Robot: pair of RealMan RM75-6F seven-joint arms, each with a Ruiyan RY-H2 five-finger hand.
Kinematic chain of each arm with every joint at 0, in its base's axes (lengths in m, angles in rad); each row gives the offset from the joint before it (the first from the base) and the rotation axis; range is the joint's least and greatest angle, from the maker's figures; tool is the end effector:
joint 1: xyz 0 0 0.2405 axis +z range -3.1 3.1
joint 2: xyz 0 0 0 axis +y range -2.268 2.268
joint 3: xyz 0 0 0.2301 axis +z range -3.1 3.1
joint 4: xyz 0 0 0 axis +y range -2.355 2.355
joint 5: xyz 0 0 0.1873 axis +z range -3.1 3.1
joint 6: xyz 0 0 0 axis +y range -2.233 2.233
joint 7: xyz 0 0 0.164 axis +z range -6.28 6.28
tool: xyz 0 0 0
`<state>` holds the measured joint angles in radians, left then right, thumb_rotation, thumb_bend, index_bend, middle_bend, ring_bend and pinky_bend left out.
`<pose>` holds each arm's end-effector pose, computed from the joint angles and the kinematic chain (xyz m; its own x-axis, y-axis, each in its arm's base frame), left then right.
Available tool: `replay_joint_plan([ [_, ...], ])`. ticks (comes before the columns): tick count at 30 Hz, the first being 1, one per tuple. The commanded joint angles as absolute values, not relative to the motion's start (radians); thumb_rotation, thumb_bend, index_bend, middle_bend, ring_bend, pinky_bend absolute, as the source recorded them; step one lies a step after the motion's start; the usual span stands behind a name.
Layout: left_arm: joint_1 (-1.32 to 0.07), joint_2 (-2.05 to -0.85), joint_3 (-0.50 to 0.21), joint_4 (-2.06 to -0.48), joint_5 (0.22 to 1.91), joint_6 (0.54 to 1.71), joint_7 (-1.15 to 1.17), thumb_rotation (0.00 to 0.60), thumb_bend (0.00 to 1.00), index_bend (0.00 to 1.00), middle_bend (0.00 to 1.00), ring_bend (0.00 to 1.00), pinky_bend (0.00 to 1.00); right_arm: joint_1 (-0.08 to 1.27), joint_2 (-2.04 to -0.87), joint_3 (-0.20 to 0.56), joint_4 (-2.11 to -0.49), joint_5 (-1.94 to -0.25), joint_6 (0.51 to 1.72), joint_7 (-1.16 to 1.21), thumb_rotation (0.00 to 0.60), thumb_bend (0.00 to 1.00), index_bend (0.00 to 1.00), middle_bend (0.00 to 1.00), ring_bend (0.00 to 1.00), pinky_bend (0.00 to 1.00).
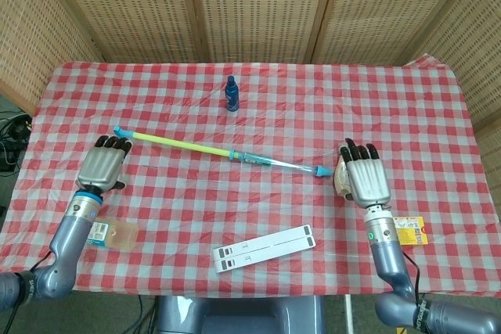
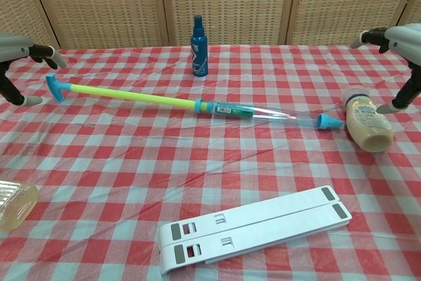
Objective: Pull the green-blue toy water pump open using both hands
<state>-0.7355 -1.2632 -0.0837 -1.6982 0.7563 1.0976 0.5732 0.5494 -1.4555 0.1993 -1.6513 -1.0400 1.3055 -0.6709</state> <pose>-0.1905 0.3378 0.0803 0.5766 0.2765 0.7688 0.8128 -0.0990 -0.5740 -0.1727 -0.3174 0.0711 0.5691 -0.0339 0.8216 -0.8208 -0.0837 0.5651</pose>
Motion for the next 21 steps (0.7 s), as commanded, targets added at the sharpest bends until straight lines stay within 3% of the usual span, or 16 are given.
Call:
replay_joint_plan([
  [1, -0.657, -1.249, -0.071, -1.725, 0.910, 1.145, 0.427, 0.600, 0.37, 0.16, 0.08, 0.07, 0.03, 0.513, -1.428, 0.170, -1.668, -1.111, 1.329, -0.585, 0.600, 0.28, 0.14, 0.10, 0.15, 0.16],
  [7, -0.549, -1.241, -0.015, -1.727, 1.135, 1.267, 0.293, 0.600, 0.36, 0.13, 0.00, 0.00, 0.00, 0.438, -1.399, 0.089, -1.644, -1.286, 1.401, -0.438, 0.600, 0.27, 0.08, 0.00, 0.00, 0.07],
  [12, -0.462, -1.248, 0.038, -1.702, 1.264, 1.374, 0.266, 0.600, 0.33, 0.06, 0.00, 0.00, 0.00, 0.376, -1.379, 0.032, -1.617, -1.390, 1.457, -0.322, 0.600, 0.25, 0.06, 0.00, 0.00, 0.00],
  [21, -0.339, -1.252, 0.085, -1.674, 1.328, 1.487, 0.319, 0.600, 0.13, 0.00, 0.00, 0.00, 0.00, 0.291, -1.340, -0.030, -1.556, -1.503, 1.529, -0.211, 0.600, 0.20, 0.00, 0.00, 0.00, 0.00],
])
